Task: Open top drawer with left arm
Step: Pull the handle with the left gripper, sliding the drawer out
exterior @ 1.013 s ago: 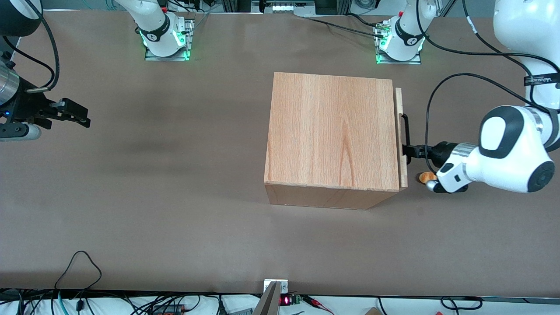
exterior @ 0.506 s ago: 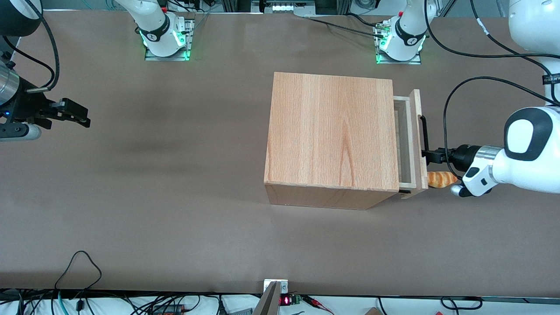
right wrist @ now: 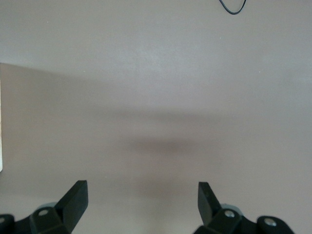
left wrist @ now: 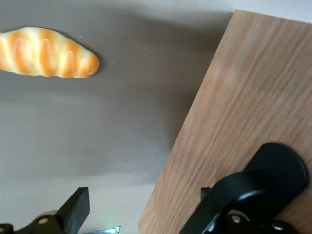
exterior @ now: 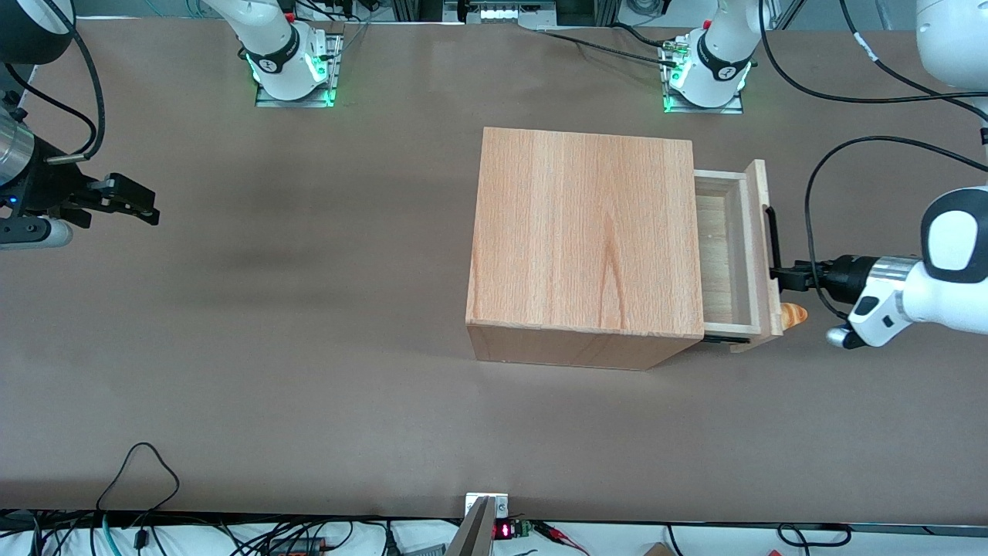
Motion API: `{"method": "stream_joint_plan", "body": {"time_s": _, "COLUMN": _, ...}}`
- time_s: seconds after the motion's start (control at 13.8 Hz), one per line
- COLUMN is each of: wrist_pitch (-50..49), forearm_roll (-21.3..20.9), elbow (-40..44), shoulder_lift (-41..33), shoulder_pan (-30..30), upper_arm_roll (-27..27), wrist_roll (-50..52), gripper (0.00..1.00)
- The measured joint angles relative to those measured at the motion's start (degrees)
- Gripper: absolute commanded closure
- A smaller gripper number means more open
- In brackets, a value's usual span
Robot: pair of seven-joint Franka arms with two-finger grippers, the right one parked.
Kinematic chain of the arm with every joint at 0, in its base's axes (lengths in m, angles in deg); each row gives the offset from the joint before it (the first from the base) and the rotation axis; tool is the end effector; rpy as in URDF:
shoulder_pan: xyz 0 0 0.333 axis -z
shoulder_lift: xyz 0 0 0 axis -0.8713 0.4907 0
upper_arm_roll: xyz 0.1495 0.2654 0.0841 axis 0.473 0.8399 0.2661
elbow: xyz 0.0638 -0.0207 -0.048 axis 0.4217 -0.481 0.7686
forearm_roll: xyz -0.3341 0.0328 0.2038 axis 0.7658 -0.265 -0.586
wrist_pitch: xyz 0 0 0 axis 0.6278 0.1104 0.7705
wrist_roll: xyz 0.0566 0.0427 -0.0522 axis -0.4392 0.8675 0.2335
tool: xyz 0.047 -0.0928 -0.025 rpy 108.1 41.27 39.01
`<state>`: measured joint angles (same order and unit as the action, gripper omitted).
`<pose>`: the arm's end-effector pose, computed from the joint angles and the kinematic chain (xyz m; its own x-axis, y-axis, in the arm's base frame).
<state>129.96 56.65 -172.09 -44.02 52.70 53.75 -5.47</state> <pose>0.6433 0.0578 0.3553 0.8734 0.0984 -0.4770 0.2727 -0.9103 0.3113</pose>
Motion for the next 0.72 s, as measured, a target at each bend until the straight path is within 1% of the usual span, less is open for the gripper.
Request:
{"method": "stream_joint_plan", "body": {"time_s": 0.43, "wrist_pitch": 0.0, "forearm_roll": -0.7, "elbow": 0.2, "shoulder_lift": 0.1, "shoulder_pan": -5.7, "upper_arm_roll": 0.2, "wrist_roll": -0.1, "gripper": 0.00}}
{"method": "stream_joint_plan", "body": {"time_s": 0.72, "wrist_pitch": 0.1, "forearm_roll": -1.5, "elbow": 0.6, "shoulder_lift": 0.2, "shoulder_pan": -7.1, "upper_arm_roll": 0.2, "wrist_roll": -0.2, "gripper": 0.00}}
